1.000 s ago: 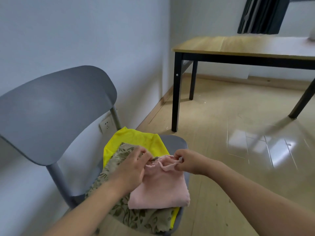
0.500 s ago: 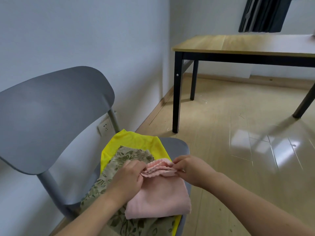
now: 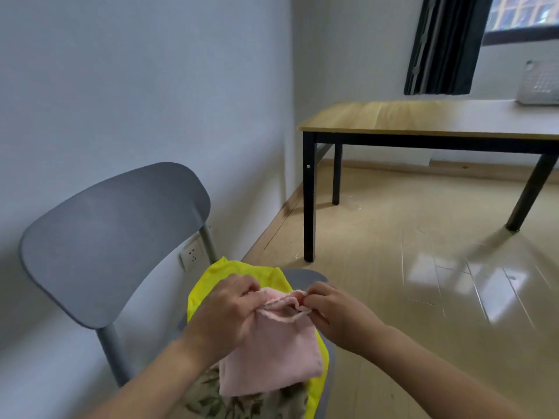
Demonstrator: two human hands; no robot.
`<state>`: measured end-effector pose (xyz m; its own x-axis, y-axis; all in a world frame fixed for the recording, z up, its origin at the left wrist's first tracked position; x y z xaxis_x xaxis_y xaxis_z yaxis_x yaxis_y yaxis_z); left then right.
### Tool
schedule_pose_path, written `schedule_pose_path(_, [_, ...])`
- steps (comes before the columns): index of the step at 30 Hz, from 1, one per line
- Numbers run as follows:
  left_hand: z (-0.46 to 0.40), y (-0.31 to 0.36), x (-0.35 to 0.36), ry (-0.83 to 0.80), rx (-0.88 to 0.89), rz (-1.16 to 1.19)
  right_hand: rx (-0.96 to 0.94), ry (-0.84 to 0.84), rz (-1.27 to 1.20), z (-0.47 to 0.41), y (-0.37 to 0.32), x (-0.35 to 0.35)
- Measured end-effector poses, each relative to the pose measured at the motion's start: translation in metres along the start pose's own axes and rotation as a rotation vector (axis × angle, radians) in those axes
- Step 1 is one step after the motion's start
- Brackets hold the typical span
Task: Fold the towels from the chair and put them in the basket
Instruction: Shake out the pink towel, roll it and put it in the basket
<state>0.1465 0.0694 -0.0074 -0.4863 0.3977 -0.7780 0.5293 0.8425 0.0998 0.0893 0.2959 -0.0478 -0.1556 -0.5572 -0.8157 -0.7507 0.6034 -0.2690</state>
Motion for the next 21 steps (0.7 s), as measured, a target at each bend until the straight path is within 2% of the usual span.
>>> schedule_pose_path(3, [-0.01, 0.01, -0.033, 0.076, 0.001, -0.017, -0.055, 0.155, 0.083, 0.005, -0.023, -0.03])
schedule_pose_path(6, [-0.022, 0.023, -0.063, 0.076, 0.063, -0.026, -0.077, 0.286, 0.097, 0.012, -0.049, -0.047])
schedule_pose_path(12, [-0.048, 0.049, -0.113, 0.019, 0.289, -0.05, 0.054, 0.426, 0.042, 0.018, -0.096, -0.056])
schedule_pose_path(17, [-0.059, 0.071, -0.149, 0.04, 0.492, -0.136, 0.083, 0.42, -0.157, 0.017, -0.108, -0.059])
schedule_pose_path(21, [-0.061, 0.075, -0.166, 0.03, 0.52, -0.16, 0.043, 0.369, -0.398, 0.015, -0.12, -0.078])
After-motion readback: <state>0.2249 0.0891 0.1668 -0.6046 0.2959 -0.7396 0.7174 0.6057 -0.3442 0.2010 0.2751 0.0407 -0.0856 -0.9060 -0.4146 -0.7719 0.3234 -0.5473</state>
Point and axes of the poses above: each hand's wrist, its own z-axis away from the middle knuckle, its own x-axis out of the palm, y = z × x, the point moved 1 cm from there along -z, towards the middle knuckle, and after that the axes turned 9 degrees about y, right-handed, at the moved point
